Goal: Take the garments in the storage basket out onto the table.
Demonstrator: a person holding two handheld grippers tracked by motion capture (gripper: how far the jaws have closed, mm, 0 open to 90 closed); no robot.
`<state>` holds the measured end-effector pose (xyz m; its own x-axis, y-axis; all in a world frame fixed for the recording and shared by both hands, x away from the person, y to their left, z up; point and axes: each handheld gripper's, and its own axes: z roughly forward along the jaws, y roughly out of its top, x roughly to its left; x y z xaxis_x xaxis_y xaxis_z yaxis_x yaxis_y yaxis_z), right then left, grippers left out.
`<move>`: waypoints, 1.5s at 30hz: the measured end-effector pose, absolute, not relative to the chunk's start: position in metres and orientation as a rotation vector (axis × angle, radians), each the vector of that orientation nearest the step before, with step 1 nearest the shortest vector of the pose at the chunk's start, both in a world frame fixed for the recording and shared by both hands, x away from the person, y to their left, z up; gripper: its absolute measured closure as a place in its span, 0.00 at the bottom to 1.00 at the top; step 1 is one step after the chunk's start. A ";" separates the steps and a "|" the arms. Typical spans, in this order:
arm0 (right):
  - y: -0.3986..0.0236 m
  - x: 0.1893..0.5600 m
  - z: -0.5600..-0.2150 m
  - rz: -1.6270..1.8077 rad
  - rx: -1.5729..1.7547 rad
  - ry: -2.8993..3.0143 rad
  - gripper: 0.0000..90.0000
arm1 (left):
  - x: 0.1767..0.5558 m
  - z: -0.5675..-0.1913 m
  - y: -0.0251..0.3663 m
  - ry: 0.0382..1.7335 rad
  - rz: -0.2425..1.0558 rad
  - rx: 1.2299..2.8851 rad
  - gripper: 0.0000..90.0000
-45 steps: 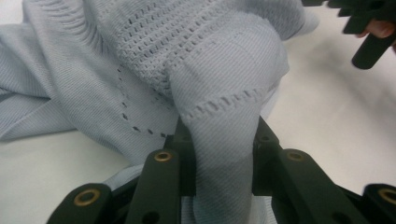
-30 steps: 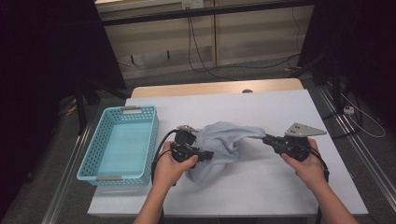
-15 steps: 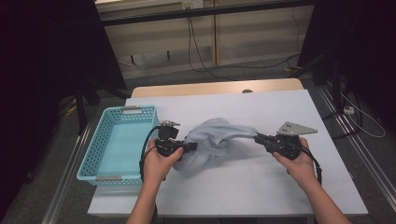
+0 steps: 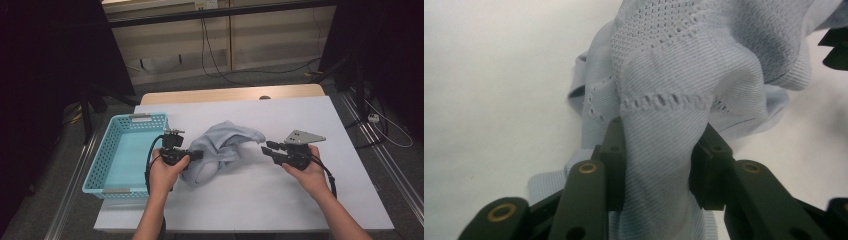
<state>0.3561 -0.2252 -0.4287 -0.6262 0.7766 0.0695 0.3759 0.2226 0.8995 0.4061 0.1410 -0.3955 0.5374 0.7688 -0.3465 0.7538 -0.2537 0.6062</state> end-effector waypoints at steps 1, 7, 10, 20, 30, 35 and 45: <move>-0.225 0.357 -0.429 1.381 1.068 2.107 0.75 | 0.407 -0.396 0.142 1.229 0.023 2.027 0.71; -0.222 0.358 -0.430 1.376 1.075 2.101 0.65 | 0.407 -0.396 0.141 1.221 0.030 2.037 0.68; -0.222 0.360 -0.429 1.395 1.077 2.096 0.62 | 0.407 -0.397 0.143 1.225 0.026 2.040 0.66; -0.210 0.368 -0.431 1.409 1.057 2.083 0.62 | 0.406 -0.399 0.142 1.222 0.032 2.055 0.60; -0.222 0.363 -0.421 1.476 1.042 2.028 0.93 | 0.404 -0.399 0.138 1.188 0.017 2.069 0.57; -0.238 0.344 -0.396 1.475 0.996 1.986 0.94 | 0.406 -0.396 0.129 1.138 -0.014 2.078 0.65; -0.267 0.315 -0.369 1.489 1.023 1.939 0.95 | 0.421 -0.397 0.098 1.061 -0.075 2.085 0.64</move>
<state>0.3151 -0.2670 -0.3689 -0.6015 0.7964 0.0629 0.2662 0.1255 0.9557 0.4213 0.0976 -0.3970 0.6498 0.6620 -0.3735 0.7077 -0.3477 0.6151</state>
